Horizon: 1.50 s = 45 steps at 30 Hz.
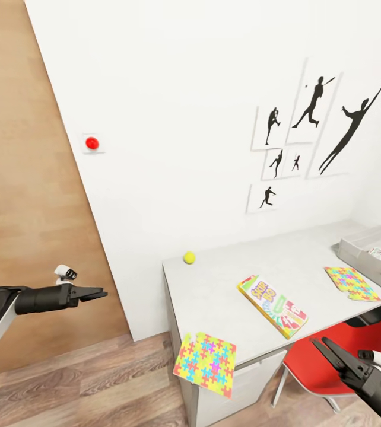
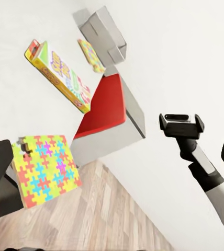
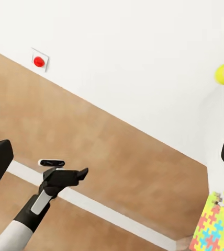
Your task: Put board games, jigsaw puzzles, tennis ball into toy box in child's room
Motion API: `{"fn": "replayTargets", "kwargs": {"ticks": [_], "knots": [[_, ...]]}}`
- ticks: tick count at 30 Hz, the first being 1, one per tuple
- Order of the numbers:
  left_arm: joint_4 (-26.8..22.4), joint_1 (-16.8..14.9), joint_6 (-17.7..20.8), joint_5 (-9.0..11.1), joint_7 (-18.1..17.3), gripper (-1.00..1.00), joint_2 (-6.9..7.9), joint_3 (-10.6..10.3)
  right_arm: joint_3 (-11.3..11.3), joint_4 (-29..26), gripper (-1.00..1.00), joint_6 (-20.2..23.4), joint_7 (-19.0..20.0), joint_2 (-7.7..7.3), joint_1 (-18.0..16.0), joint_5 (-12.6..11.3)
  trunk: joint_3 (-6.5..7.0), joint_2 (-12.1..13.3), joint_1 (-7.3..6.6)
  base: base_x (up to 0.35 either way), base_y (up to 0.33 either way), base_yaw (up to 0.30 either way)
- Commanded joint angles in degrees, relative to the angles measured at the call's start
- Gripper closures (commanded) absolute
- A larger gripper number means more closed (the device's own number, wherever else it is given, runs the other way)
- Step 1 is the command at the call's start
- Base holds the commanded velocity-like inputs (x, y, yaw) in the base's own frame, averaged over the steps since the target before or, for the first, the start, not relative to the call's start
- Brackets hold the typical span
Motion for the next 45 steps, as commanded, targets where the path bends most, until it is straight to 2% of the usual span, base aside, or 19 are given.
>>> {"fn": "replayTargets", "kwargs": {"ticks": [1, 7, 11, 21, 38, 45], "knots": [[0.2, -0.1, 0.6, 0.0, 0.6, -1.0, -0.04, -0.1, 0.0, 0.0, -1.0, 0.3, 0.1, -0.02, 0.0, -0.3, -0.11, -0.1, 0.04, 0.0, -0.25, -0.001], [1.8, -0.1, 0.6, -0.3, 3.7, -1.0, -0.37, -0.1, -0.1, 0.0, -1.0, 0.2, 0.2, -0.04, 0.0, -0.4, -0.11, -0.1, 0.04, 0.0, -0.191, 0.0], [3.2, -0.1, 0.7, -0.4, 7.8, -1.0, -0.84, -0.1, -0.1, 0.1, -1.0, 0.4, 0.2, -0.05, 0.0, -0.4, -0.1, -0.1, 0.04, 0.0, -0.085, 0.0], [4.8, -0.1, 1.2, -0.3, 14.1, -1.0, -1.71, -0.1, 0.0, 0.1, -1.0, 0.6, 0.2, -0.05, 0.0, -0.4, -0.1, -0.1, 0.04, 0.0, -0.024, 0.0], [9.0, -0.1, 1.3, -0.3, 20.4, -1.0, -3.99, 0.0, -0.1, 0.1, -1.0, 0.9, 0.1, -0.13, 0.0, -0.8, -0.1, -0.1, 0.04, 0.0, -0.002, 0.0], [10.1, -0.1, 1.2, -0.3, 21.9, -1.0, -4.22, 0.0, -0.1, 0.1, -1.0, 2.0, 0.1, -0.12, 0.0, -1.0, -1.36, -2.9, 1.57, 0.0, 0.0, 0.0]]}}
